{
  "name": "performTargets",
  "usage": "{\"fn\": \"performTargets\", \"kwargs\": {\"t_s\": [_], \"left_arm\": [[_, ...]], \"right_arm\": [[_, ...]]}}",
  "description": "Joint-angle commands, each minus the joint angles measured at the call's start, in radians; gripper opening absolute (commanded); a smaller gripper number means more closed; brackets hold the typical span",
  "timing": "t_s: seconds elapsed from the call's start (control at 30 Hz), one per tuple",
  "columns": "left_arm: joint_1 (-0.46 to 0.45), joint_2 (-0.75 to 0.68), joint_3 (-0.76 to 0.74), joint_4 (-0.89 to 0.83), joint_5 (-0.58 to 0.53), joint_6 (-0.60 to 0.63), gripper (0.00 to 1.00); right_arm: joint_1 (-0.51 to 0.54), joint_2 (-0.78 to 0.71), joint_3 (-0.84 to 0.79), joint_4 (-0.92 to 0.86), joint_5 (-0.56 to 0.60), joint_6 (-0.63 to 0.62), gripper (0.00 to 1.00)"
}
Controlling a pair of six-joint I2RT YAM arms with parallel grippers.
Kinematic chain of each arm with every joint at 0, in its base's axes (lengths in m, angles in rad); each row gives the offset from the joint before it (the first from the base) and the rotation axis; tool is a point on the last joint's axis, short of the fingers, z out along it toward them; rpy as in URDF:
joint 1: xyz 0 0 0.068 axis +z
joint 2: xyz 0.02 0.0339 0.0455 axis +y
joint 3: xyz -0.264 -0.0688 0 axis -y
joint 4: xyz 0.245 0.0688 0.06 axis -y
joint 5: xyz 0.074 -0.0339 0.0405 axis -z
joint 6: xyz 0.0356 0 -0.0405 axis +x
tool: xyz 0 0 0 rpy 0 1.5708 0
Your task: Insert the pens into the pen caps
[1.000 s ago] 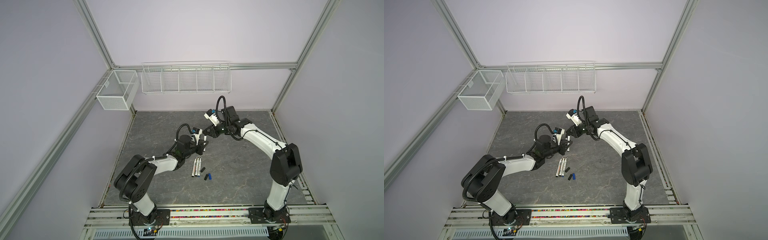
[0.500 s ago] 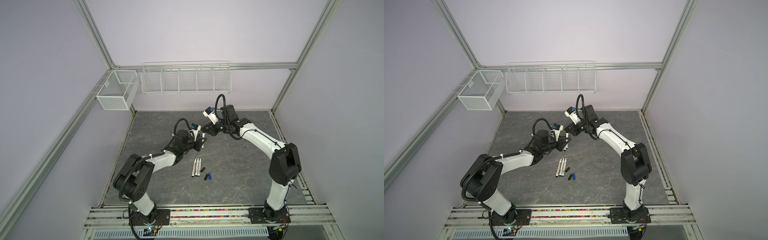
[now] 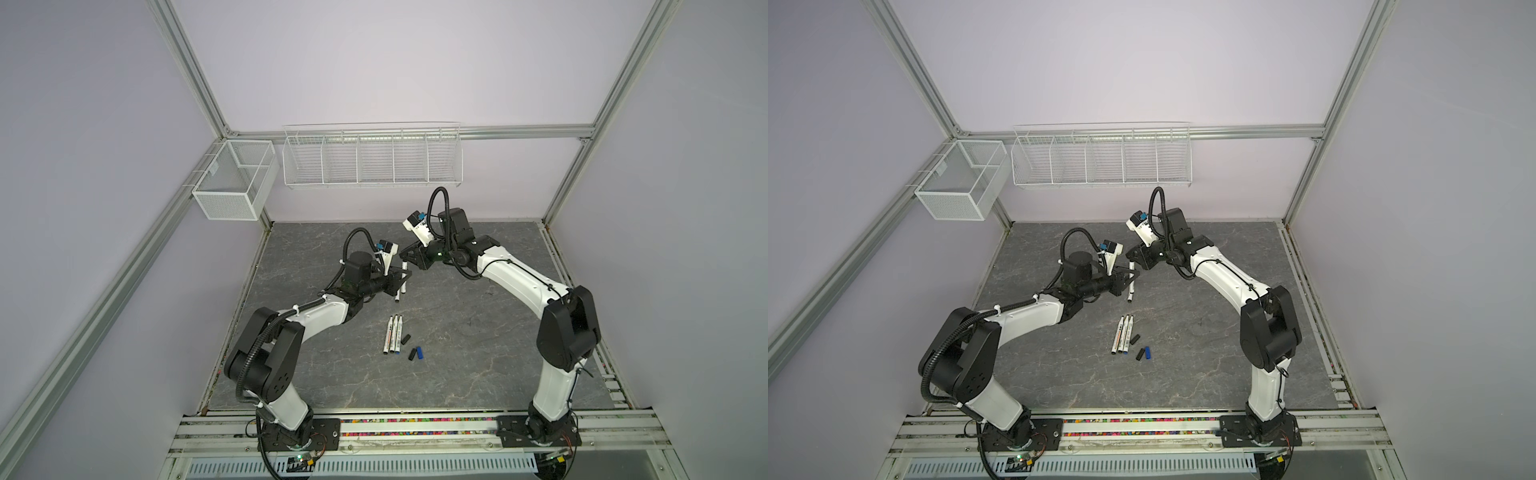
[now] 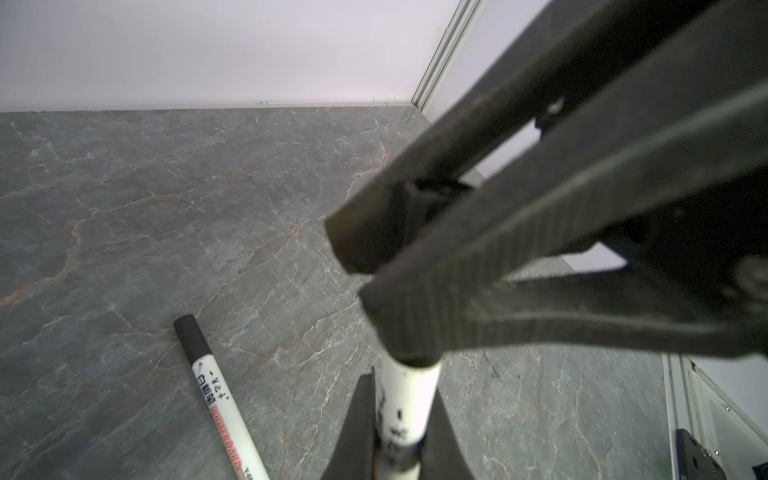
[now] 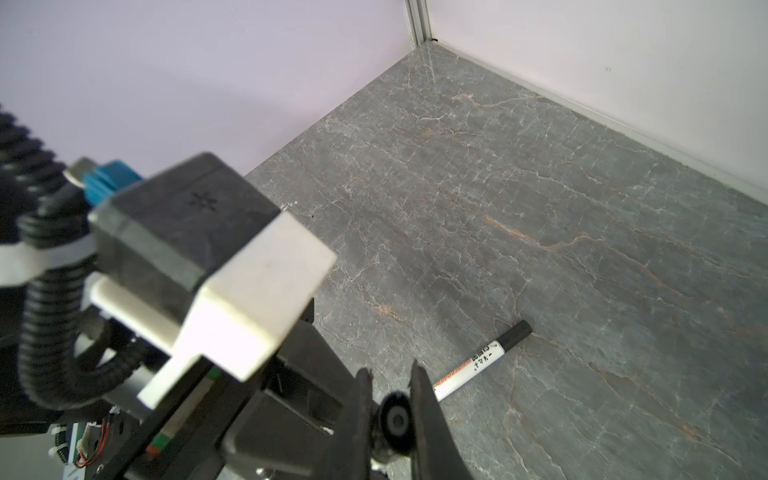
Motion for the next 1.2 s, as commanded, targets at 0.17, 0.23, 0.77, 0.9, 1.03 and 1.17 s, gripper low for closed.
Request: {"fn": "performTargets", "kwargs": {"t_s": [0.17,0.23,0.77,0.9,1.03,1.17], "left_arm": [[0.119,-0.084,0.099,0.626,-0.322,-0.251,0.0],[0.06,-0.077,0.039,0.58,-0.342,-0.211,0.0],[-0.184,0.089,-0.106,0.434,-0.338,-0.161,0.0],[-0.195,0.164,-0.101,0.444,-0.282,-0.172,0.0],[-0.195,0.219,-0.102,0.437,-0.276,-0.174,0.0],[-0.195,0.24,-0.092,0.392,-0.282,-0.175,0.0]], "right_arm": [[-0.06,-0.011,-0.207,-0.491,-0.063,0.047,0.07],[-0.108,-0.078,-0.258,-0.377,-0.116,0.116,0.07],[-0.194,-0.226,-0.323,-0.122,-0.248,0.29,0.12],[-0.209,-0.261,-0.342,0.041,-0.271,0.405,0.46],[-0.238,-0.31,-0.344,0.184,-0.242,0.494,0.63],[-0.261,-0.361,-0.379,0.208,-0.144,0.507,0.64]]}}
